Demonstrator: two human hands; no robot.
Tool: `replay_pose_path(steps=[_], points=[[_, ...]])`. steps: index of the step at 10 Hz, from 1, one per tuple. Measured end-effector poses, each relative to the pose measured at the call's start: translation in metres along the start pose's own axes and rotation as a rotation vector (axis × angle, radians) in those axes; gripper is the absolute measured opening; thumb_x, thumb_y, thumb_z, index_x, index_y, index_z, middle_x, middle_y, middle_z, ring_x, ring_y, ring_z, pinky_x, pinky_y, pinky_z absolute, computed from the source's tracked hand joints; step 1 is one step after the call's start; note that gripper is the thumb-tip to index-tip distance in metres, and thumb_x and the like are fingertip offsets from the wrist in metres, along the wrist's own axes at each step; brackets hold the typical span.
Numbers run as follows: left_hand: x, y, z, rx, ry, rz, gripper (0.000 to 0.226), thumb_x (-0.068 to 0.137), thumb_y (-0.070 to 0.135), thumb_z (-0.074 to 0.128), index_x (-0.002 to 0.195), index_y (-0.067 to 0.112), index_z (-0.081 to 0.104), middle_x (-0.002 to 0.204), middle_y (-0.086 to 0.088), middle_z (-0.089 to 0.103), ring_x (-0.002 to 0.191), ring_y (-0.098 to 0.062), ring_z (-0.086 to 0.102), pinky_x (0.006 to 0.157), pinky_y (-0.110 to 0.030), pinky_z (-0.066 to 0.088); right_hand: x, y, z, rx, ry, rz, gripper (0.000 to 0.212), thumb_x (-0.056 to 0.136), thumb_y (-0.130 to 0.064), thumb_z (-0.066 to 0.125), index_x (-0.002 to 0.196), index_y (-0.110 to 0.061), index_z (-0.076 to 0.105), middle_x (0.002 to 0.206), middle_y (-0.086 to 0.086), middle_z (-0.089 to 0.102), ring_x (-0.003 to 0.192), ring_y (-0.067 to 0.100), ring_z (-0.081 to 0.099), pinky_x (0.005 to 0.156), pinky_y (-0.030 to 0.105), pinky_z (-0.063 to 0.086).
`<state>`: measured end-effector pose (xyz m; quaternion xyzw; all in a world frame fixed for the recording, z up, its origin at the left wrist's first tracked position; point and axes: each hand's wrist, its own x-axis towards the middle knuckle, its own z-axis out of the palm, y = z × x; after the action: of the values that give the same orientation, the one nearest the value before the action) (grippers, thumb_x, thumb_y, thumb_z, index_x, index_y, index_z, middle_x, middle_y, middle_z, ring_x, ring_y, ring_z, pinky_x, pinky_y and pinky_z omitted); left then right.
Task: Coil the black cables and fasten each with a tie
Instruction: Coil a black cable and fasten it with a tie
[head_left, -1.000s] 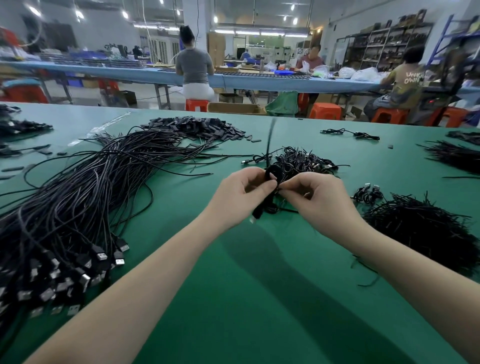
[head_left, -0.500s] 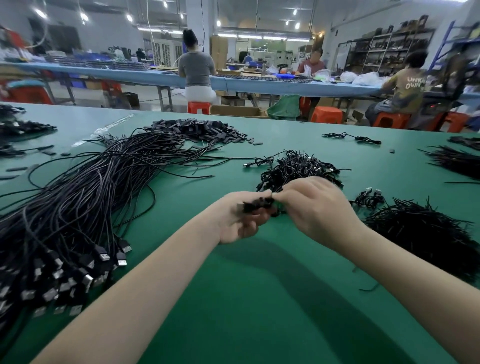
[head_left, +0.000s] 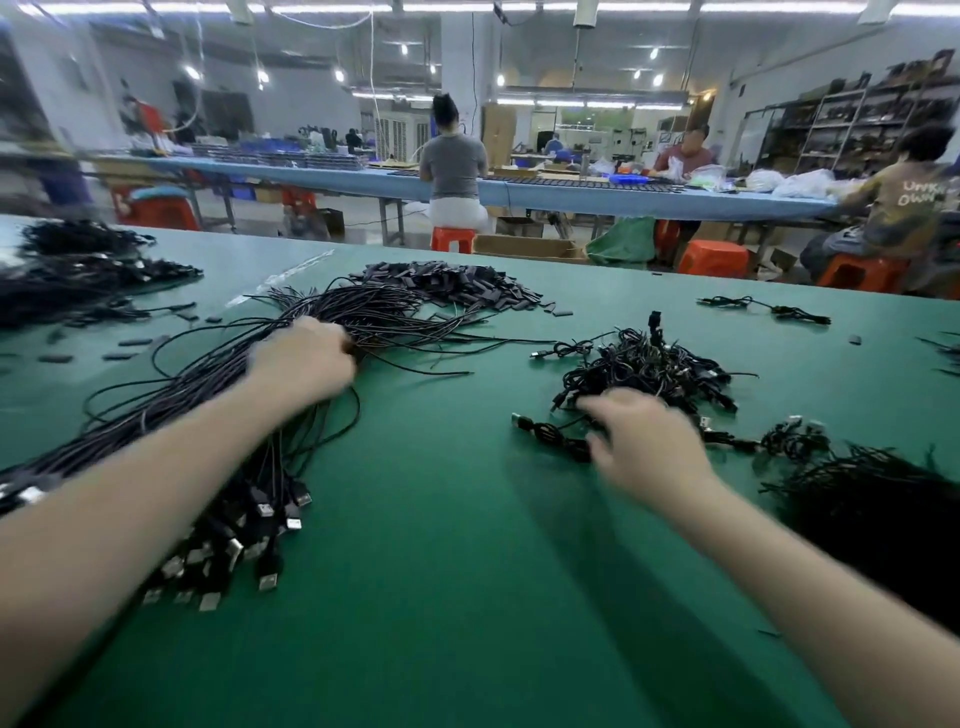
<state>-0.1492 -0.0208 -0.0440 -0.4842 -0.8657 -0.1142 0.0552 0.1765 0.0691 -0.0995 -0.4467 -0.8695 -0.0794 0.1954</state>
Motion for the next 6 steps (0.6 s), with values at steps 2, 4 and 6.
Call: replay_pose_path(steps=[2,4,6], points=[[0.015,-0.122,-0.015,0.374,-0.217,-0.374,0.036,0.094,0.026,0.05,0.123,0.008,0.061,0.123,-0.01,0.061,0.111,-0.025,0.06,0.095,-0.033,0.049,-0.057,-0.029,0.046,0.335,-0.019,0.09,0.028,0.095,-0.032,0.05,0.118,-0.027,0.064,0.121,-0.01,0.061,0.111,0.012,0.053,0.087,0.023,0.042],[0.007,-0.153,-0.01,0.271,-0.132,-0.44,0.042,0.09,0.058,0.05,0.087,0.019,0.064,0.086,0.005,0.063,0.082,-0.013,0.062,0.066,-0.02,0.048,-0.057,-0.027,0.047,0.337,-0.009,0.079,0.024,0.093,-0.03,0.052,0.112,-0.025,0.067,0.115,-0.012,0.062,0.108,0.011,0.054,0.086,0.022,0.042],[0.028,-0.151,-0.02,-0.204,0.002,-0.433,0.035,0.095,0.02,0.049,0.077,-0.007,0.064,0.061,-0.018,0.064,0.051,-0.028,0.061,0.053,-0.032,0.052,-0.058,-0.027,0.045,0.348,-0.014,0.079,0.024,0.093,-0.029,0.052,0.111,-0.027,0.068,0.116,-0.014,0.062,0.108,0.009,0.054,0.085,0.02,0.041]])
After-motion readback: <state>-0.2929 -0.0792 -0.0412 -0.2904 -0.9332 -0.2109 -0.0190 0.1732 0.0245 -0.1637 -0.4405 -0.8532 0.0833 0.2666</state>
